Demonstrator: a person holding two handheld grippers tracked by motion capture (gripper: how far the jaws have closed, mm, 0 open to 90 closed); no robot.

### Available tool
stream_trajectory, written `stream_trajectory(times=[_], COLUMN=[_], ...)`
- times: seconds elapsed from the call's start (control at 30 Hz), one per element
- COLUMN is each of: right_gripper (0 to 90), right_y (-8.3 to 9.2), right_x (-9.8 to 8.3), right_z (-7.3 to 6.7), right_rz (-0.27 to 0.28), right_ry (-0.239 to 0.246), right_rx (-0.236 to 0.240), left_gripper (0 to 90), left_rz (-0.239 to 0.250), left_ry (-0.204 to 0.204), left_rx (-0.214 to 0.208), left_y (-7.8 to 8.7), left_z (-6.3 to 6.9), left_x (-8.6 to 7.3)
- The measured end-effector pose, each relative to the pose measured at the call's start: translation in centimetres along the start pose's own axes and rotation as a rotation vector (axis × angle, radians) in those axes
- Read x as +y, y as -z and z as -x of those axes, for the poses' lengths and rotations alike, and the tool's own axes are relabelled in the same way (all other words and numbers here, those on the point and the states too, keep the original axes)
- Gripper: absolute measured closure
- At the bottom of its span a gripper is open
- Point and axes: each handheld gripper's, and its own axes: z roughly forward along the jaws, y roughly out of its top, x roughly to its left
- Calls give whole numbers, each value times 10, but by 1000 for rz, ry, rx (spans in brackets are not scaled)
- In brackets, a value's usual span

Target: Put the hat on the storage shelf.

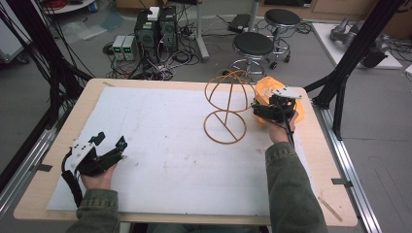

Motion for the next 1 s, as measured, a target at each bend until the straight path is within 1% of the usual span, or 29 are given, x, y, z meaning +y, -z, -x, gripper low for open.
stream_trajectory(times=[0.03, 0.13, 0.2, 0.27, 0.3, 0.37, 0.4, 0.43, 0.47, 0.53, 0.57, 0.63, 0.73, 0.87, 0.9, 1.0], right_gripper=[141, 158, 213, 220, 266, 326, 356, 356, 417, 434, 479, 543, 646, 828, 849, 862], right_y=[-1, -2, -2, -2, -1, 0, 0, 0, 0, -1, -2, -2, -1, 2, 2, 4], right_x=[-1, -1, -2, -2, -2, -1, -1, -1, -1, -1, -2, -3, -2, -1, 0, 1], right_z=[1, 1, 2, 3, 3, 2, 2, 2, 2, 2, 3, 2, 4, 4, 4, 4], right_rz=[-6, -9, -27, -34, -37, -40, -42, -42, -55, -64, -83, -102, -100, -98, -92, -88], right_ry=[-4, -1, 6, 11, 8, 9, 15, 15, 16, 16, 31, 52, 48, 58, 63, 55], right_rx=[1, -7, -14, -12, -5, 6, 4, 4, 5, 8, 18, 17, 18, 24, 19, 23], left_gripper=[235, 235, 235, 235, 235, 235, 235, 235, 235, 235, 235, 235, 235, 235, 235, 235], left_rz=[0, -1, -2, -2, -1, -1, -1, -1, -1, -1, -2, -1, -1, -2, -2, -2], left_ry=[0, -1, 1, 0, 0, 1, 1, 0, 1, 0, 1, 0, 0, 0, 0, -1], left_rx=[0, 0, 1, 0, 0, 0, 0, 1, 0, 0, -2, -2, -2, -3, -3, -3], left_y=[0, 0, 0, 0, 0, 1, 1, 1, 1, 1, 1, 1, 1, 1, 1, 1], left_z=[0, 0, -1, 0, 0, 0, 0, 0, 0, 0, -1, -1, -1, -1, -1, -1], left_x=[0, 0, 0, 0, 0, 0, 0, 0, 0, 0, 0, 0, 0, 0, 0, 0])
